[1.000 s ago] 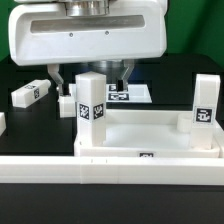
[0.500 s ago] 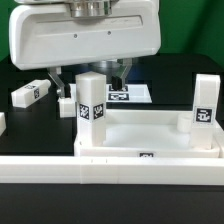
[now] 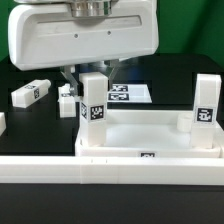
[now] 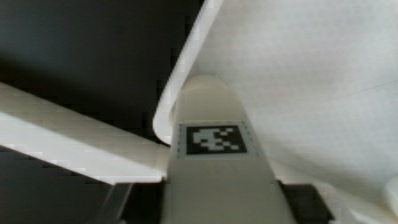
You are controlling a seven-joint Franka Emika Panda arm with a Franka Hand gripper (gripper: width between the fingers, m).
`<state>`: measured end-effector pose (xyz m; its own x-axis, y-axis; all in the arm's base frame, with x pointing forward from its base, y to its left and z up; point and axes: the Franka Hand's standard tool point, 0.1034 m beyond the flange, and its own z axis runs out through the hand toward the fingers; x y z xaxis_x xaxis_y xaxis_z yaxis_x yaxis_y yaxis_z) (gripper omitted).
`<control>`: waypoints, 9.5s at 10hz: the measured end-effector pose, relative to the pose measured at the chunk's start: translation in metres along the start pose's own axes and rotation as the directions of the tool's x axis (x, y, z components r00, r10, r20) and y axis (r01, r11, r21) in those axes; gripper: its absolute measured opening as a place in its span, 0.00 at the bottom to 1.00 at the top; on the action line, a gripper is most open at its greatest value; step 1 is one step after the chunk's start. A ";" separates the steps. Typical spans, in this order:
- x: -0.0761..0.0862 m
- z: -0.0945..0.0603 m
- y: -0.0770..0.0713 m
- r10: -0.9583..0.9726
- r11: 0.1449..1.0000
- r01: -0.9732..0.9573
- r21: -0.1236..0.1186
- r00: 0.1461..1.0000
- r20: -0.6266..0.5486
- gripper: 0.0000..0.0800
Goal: Assemble desk
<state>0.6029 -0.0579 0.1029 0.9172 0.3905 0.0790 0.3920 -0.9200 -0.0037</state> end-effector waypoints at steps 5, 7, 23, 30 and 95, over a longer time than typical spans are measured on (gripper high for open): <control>0.000 0.000 0.000 0.262 0.965 -0.262 0.002 0.965 -0.002 0.36; 0.000 0.000 0.000 0.409 0.912 -0.409 0.010 0.912 -0.005 0.36; -0.017 -0.027 -0.007 0.603 0.798 -0.603 0.018 0.798 -0.006 0.81; -0.025 -0.013 -0.039 0.726 0.687 -0.726 0.017 0.687 -0.013 0.81; -0.080 0.072 -0.039 0.236 0.970 -0.241 0.016 0.961 0.145 0.08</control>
Offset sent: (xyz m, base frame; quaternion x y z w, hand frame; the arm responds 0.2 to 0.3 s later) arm 0.0027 -0.0014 0.0027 0.0070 0.0006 0.1688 0.9856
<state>0.5190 -0.0505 0.0250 0.9842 0.1628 -0.0691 0.1604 -0.9863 -0.0385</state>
